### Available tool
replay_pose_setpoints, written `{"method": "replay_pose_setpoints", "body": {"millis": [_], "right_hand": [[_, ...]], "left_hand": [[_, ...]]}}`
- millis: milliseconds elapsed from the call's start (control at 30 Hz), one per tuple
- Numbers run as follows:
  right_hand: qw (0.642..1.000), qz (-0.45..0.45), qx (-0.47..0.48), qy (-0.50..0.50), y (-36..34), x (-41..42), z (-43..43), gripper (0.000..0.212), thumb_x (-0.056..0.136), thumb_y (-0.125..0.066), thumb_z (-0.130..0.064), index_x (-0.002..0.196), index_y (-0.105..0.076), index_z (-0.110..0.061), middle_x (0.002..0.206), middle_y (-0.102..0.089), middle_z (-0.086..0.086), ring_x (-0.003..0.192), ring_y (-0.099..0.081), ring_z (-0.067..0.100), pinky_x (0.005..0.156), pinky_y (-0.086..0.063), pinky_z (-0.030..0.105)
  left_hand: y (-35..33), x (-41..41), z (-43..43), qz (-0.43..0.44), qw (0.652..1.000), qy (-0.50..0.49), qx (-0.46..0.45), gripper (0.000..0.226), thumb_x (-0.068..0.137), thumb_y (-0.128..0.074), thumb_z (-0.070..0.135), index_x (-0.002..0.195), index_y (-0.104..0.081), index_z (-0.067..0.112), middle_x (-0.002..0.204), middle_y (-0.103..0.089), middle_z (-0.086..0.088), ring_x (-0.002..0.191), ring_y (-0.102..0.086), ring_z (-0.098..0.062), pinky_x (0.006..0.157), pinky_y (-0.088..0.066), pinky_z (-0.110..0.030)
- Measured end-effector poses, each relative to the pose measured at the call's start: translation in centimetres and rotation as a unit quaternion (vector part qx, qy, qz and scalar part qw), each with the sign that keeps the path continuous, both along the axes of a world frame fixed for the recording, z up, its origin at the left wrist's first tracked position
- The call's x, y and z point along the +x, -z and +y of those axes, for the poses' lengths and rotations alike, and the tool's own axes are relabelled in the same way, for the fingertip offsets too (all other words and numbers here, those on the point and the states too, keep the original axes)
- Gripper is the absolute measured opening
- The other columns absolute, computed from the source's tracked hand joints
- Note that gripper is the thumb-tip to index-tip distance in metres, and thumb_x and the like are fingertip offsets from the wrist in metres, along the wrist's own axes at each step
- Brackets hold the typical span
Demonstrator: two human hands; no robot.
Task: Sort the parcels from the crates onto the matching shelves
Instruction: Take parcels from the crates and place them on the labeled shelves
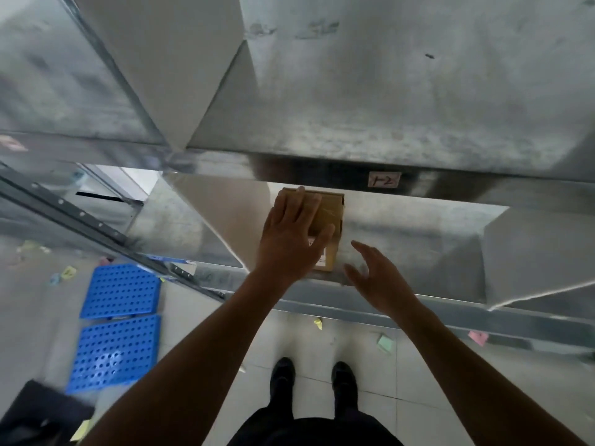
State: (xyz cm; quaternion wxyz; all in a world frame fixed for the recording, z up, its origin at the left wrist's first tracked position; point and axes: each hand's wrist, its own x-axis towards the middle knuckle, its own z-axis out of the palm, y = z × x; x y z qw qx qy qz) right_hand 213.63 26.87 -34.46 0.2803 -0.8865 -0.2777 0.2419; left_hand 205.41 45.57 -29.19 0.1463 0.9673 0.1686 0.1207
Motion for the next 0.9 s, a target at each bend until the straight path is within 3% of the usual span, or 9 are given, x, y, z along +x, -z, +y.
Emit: {"method": "replay_pose_setpoints", "body": {"millis": [133,267,367,533,700,900], "right_hand": [[0.991,-0.082,-0.059,-0.083,1.5,2.0,-1.6,0.064,0.106,-0.046,-0.051,0.160,-0.034,-0.019,0.166,-0.037,0.008,0.151,-0.035,0.029,0.125,-0.027,0.052],[0.985,-0.091,-0.105,-0.099,3.0,2.9,-2.0,0.065,0.106,-0.033,-0.060,0.163,-0.025,-0.029,0.173,-0.017,0.005,0.160,-0.013,0.029,0.127,-0.009,0.057],[0.982,-0.081,-0.118,-0.125,3.6,2.8,-2.2,0.066,0.106,-0.035,-0.060,0.163,-0.025,-0.028,0.172,-0.020,0.007,0.159,-0.016,0.031,0.125,-0.012,0.059],[0.978,-0.075,-0.111,-0.158,2.7,-0.6,-2.5,0.066,0.106,-0.036,-0.058,0.163,-0.025,-0.026,0.171,-0.025,0.007,0.159,-0.016,0.029,0.127,-0.010,0.057],[0.974,-0.088,-0.080,-0.192,0.0,-6.5,-1.3,0.069,0.105,-0.029,-0.061,0.164,-0.022,-0.026,0.171,-0.026,0.004,0.160,-0.016,0.026,0.128,-0.007,0.056],[0.948,-0.118,-0.079,-0.285,-1.3,-17.2,2.2,0.067,0.107,-0.032,-0.058,0.165,-0.019,-0.028,0.173,-0.018,0.003,0.161,-0.005,0.025,0.130,-0.001,0.052]], "left_hand": [[0.5,0.5,0.1,0.006,1.000,-0.004,-0.005,0.066,0.101,-0.049,0.053,0.154,-0.043,0.015,0.160,-0.035,-0.009,0.151,-0.023,-0.035,0.120,-0.031,-0.050],[0.2,0.9,0.1,0.018,1.000,0.008,-0.002,0.064,0.100,-0.049,0.051,0.150,-0.048,0.011,0.157,-0.040,-0.013,0.149,-0.028,-0.036,0.120,-0.030,-0.051],[0.1,0.8,0.3,0.017,1.000,0.007,0.017,0.064,0.101,-0.051,0.051,0.151,-0.048,0.011,0.159,-0.040,-0.014,0.150,-0.028,-0.039,0.120,-0.030,-0.053],[-0.4,-1.5,-1.6,-0.002,0.998,-0.055,-0.010,0.076,0.101,-0.037,0.064,0.162,-0.027,0.018,0.171,-0.018,-0.006,0.159,-0.005,-0.029,0.126,-0.018,-0.052],[0.4,-10.4,-4.9,-0.070,0.988,-0.133,-0.031,0.067,0.102,-0.043,0.058,0.158,-0.035,0.021,0.167,-0.029,-0.001,0.158,-0.012,-0.025,0.127,-0.017,-0.048],[3.8,-29.0,-6.3,0.025,0.958,-0.276,-0.072,0.068,0.102,-0.029,0.066,0.160,-0.024,0.033,0.170,-0.008,0.011,0.158,0.010,-0.018,0.127,0.002,-0.050]]}}
